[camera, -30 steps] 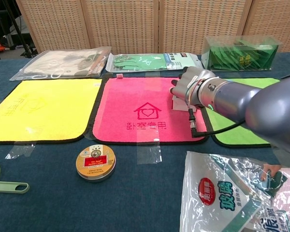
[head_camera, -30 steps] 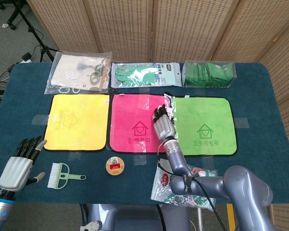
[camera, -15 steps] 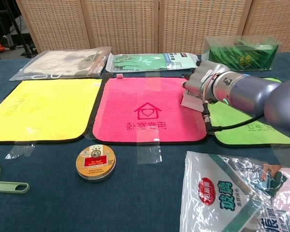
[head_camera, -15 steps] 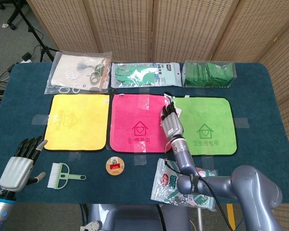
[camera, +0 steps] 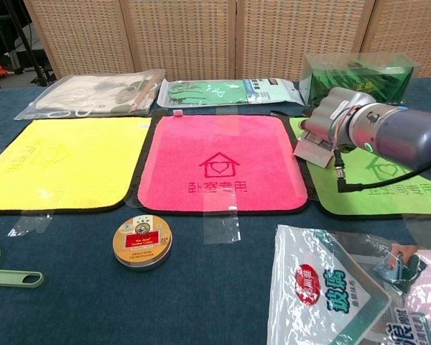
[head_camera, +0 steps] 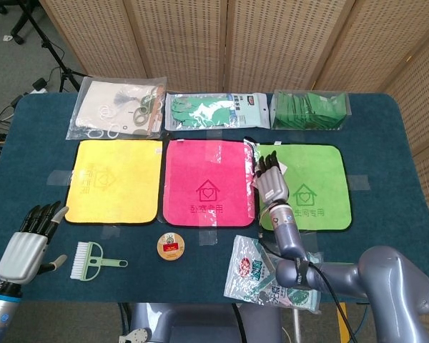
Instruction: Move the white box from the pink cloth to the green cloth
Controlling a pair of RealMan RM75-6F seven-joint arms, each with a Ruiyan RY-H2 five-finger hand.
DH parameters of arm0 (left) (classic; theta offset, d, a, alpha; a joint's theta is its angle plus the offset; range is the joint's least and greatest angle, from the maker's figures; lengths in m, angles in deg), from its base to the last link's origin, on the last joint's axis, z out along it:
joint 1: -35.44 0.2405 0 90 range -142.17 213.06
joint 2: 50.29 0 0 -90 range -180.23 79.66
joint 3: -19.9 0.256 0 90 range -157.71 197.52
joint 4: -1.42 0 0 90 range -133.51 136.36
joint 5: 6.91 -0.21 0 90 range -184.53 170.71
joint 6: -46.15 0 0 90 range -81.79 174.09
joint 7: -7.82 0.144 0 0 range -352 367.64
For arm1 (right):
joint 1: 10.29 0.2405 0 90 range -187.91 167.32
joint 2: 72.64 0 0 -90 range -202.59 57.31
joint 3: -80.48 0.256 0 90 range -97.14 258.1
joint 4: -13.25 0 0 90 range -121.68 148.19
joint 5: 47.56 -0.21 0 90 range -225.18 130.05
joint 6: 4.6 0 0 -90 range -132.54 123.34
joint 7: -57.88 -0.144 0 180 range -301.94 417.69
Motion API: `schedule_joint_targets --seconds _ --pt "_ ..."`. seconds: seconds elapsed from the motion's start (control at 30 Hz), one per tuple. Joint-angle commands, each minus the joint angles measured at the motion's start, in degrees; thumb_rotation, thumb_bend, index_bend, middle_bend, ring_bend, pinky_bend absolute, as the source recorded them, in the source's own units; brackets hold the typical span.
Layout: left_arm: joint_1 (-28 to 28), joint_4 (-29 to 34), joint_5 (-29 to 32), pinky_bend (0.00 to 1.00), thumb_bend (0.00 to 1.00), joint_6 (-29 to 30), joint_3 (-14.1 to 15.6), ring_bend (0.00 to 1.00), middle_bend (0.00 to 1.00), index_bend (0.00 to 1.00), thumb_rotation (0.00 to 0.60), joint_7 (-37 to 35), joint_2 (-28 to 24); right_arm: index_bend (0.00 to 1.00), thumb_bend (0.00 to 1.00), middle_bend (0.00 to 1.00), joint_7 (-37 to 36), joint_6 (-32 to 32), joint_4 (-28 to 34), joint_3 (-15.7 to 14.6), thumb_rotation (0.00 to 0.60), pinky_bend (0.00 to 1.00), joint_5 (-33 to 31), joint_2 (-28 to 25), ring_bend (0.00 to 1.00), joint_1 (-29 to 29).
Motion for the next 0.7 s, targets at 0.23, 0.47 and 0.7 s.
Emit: schedule_joint_targets --seconds 0.23,0.47,0.7 --pt "0.04 0.25 -0.05 0.0 0.16 0.14 -0.01 0.0 0.0 0.0 0.6 -0.23 -0.18 0.07 1.0 0.0 -1.47 0.65 1.45 -1.02 0.6 0.0 0.38 -2.13 0.0 -2.16" --pt "0.08 0.49 -0.41 0.0 0.16 0.3 0.11 0.0 0.0 0.0 0.6 -0.45 -0.36 0.08 1.0 0.0 -2.67 1.23 2.47 -1.92 0.6 0.0 0.69 -4.2 0.0 -4.11" --pt "0.12 0.65 -0.68 0.0 0.16 0.4 0.21 0.0 0.0 0.0 0.6 -0.38 -0.4 0.08 1.0 0.0 -3.96 1.35 3.12 -2.35 0.6 0.0 0.84 -5.7 0.0 -5.76"
